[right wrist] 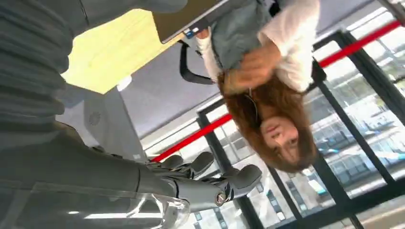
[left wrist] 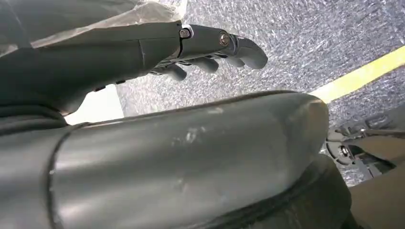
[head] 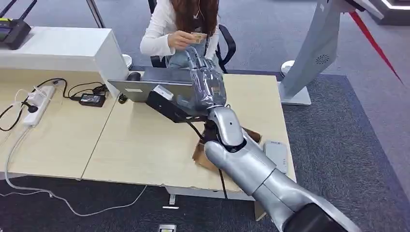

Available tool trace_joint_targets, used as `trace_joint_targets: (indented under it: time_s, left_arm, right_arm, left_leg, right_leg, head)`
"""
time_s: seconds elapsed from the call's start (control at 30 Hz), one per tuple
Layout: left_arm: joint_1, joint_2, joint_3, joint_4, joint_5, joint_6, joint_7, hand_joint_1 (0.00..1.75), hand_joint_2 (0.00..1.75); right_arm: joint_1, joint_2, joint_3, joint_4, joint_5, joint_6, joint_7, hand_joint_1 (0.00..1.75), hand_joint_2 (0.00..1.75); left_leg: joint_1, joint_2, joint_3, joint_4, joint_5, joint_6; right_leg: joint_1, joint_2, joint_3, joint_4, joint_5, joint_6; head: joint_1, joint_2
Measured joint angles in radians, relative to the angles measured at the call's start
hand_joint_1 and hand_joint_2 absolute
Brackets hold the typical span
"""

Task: Pass the card to the sensor for recognition and then transmit it.

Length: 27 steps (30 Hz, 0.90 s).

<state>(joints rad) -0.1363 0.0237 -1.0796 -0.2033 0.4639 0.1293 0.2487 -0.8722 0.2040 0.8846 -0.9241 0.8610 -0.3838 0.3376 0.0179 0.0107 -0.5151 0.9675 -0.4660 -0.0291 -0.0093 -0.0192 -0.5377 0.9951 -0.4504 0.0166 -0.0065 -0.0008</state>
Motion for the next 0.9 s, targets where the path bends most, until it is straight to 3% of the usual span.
trace_joint_targets:
  time_s: [0.3,0.5,0.67,0.9]
  left_arm:
    - [0.009,0.004,0.002,0.000,0.005,0.009,0.021,0.00,0.00]
    - [0.009,0.004,0.002,0.000,0.005,0.008,0.021,0.00,0.00]
    - [0.008,0.006,0.003,0.000,0.005,0.009,0.022,0.00,0.00]
    - [0.007,0.007,0.003,0.000,0.005,0.009,0.022,0.00,0.00]
  right_arm:
    - [0.200,-0.153,-0.072,-0.347,0.057,0.030,0.040,0.00,1.75]
    - [0.204,-0.156,-0.074,-0.354,0.057,0.030,0.040,0.00,1.75]
    - [0.267,-0.233,-0.102,-0.528,0.059,0.032,0.040,0.00,1.75]
    - [0.276,-0.256,-0.116,-0.582,0.059,0.033,0.040,0.00,1.75]
  left_leg:
    - [0.000,0.001,0.000,0.000,0.000,0.000]
    - [0.000,0.001,0.000,0.000,0.000,0.000]
    - [0.000,0.002,0.000,0.000,0.000,0.000]
    - [0.000,0.002,0.000,0.000,0.000,0.000]
  right_leg:
    - [0.000,0.000,0.000,-0.001,0.000,0.000]
    - [0.000,0.000,0.000,-0.001,0.000,0.000]
    - [0.000,0.001,0.000,-0.001,0.000,0.000]
    - [0.000,0.001,0.000,-0.001,0.000,0.000]
  head:
    - [0.000,0.000]
    - [0.000,0.000]
    - [0.000,0.000]
    - [0.000,0.000]
